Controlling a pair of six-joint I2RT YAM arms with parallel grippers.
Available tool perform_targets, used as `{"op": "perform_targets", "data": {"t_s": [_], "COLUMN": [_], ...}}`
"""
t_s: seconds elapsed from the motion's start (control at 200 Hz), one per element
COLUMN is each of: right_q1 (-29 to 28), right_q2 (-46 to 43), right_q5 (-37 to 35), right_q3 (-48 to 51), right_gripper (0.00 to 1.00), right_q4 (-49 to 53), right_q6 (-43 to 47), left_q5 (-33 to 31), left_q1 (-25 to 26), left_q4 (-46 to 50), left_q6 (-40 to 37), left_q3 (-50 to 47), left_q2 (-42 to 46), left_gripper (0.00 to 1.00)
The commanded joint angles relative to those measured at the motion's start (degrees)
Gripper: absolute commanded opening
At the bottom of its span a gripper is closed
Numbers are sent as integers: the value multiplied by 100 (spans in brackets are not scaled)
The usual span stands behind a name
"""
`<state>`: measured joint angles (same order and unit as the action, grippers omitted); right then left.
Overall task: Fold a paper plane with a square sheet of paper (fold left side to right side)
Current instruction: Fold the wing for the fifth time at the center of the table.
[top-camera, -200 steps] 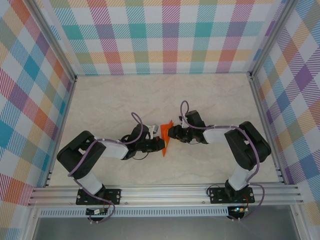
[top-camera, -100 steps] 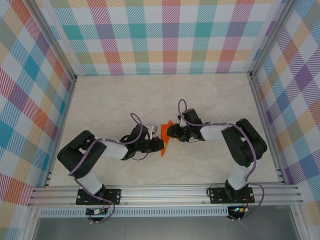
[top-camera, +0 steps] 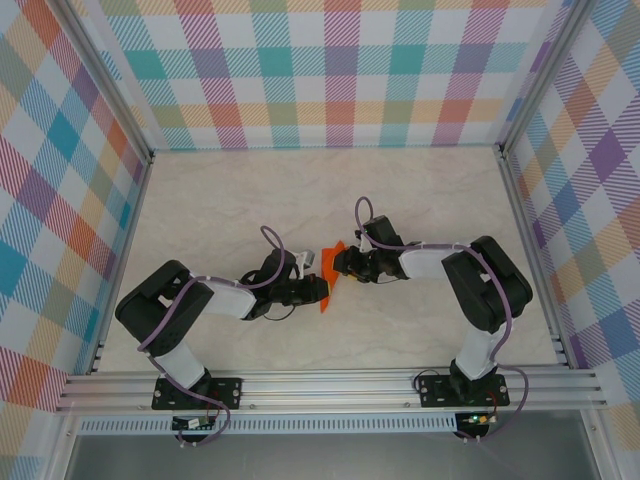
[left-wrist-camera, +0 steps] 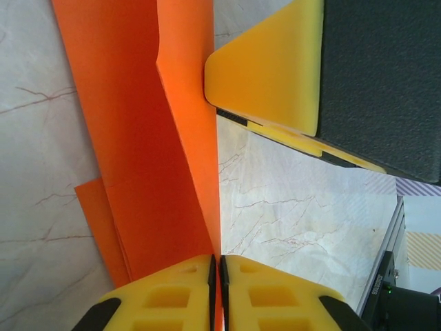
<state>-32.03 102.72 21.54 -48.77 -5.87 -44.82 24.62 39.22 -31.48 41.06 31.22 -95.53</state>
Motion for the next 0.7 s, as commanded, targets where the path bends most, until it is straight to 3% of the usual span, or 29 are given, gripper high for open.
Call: {"op": "perform_targets", "data": {"t_s": [0.0,0.48,0.695], "right_q1": [-66,-71,-66], "right_q2": [222,226,188], "right_q5": [-133,-154,-193], "right_q3": [-1,7,63], "right_gripper": [41,41,41], "right_q4": [191,223,200], "right_q6": [-25,-48,-78], "left_q5": [78,9,50], "left_q1": [-92,-267,-643], "left_q4": [108,542,984], "left_q6": [-80,-94,-73], "left_q3": [59,94,267], "left_q2": [131,727,855], "left_gripper": [16,39,43]}}
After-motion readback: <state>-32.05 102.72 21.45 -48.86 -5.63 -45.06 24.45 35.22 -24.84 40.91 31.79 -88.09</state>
